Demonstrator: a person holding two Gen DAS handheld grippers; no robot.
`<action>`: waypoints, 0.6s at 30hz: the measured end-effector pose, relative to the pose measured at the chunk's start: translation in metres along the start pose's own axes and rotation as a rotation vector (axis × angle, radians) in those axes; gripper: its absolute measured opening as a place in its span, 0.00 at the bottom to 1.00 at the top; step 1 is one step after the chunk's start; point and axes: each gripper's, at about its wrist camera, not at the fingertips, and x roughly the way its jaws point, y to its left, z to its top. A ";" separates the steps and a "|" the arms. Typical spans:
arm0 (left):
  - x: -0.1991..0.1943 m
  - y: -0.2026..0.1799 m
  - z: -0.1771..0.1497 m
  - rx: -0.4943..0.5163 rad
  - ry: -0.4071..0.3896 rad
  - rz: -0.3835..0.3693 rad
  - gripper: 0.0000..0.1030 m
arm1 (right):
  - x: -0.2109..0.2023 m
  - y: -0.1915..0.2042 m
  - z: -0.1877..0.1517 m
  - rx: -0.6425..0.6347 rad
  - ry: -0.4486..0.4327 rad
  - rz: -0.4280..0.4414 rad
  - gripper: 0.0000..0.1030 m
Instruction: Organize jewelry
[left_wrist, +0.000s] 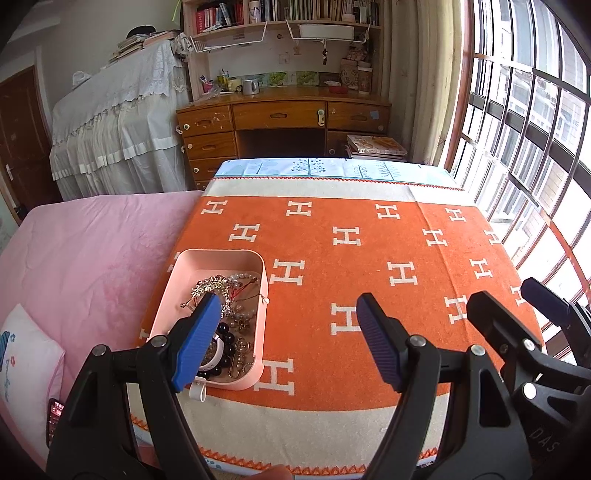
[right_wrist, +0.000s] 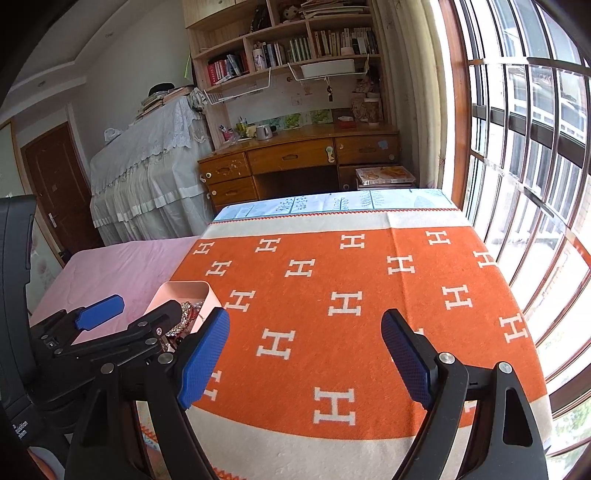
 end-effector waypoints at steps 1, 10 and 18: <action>0.000 0.000 0.000 0.000 0.000 0.000 0.72 | 0.000 0.000 0.000 -0.001 0.000 -0.001 0.83; 0.000 -0.001 0.000 0.000 0.000 0.002 0.72 | -0.001 0.000 0.000 -0.001 0.000 0.002 0.83; 0.000 -0.001 0.001 0.001 0.000 0.003 0.72 | -0.001 0.000 0.000 0.000 0.000 0.002 0.83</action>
